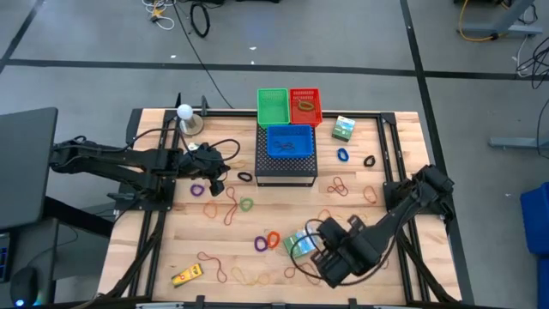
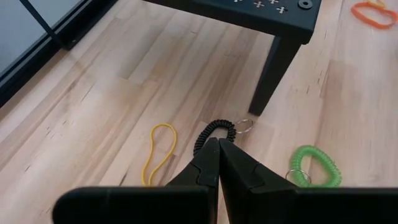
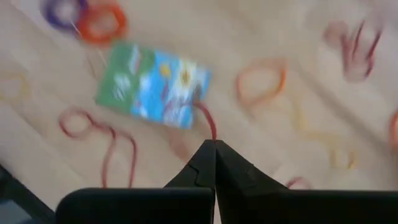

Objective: Pick & Place Office Desk Supplies
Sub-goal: Put the red rubber band into the blue bin on the shelf

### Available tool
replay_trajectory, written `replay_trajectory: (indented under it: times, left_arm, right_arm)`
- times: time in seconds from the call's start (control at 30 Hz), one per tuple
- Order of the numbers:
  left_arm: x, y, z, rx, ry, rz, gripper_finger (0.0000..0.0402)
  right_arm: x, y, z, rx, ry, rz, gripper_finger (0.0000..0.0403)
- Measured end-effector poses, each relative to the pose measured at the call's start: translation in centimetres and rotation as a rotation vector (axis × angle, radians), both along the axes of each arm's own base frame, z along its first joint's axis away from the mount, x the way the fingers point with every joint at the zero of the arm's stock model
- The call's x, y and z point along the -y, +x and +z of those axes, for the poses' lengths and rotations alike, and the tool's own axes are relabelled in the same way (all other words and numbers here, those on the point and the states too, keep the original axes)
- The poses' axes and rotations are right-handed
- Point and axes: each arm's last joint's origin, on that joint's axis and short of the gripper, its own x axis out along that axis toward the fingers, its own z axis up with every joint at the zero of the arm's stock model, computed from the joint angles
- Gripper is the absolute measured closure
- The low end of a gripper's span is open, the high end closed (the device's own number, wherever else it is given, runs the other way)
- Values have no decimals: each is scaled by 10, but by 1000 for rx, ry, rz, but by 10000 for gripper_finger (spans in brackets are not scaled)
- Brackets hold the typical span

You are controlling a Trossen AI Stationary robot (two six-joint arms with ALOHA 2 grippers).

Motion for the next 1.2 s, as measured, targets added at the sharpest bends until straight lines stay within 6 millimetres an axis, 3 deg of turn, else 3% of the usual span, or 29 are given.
replay_trajectory:
  times: [0.3,0.5,0.67,0.93,1.2]
  left_arm:
    - [0,0,0,0,4,9,392]
    - [-2,-1,1,23,8,99,392]
    - [-3,-1,1,26,23,125,392]
    - [-3,-1,1,41,6,155,392]
    - [-4,-2,1,46,28,191,392]
  right_arm:
    - [58,40,78,139,-211,170,403]
    - [117,60,135,215,-418,287,403]
    - [168,73,166,259,-543,338,403]
    - [235,81,173,176,-575,491,403]
    - [276,81,168,133,-535,567,403]
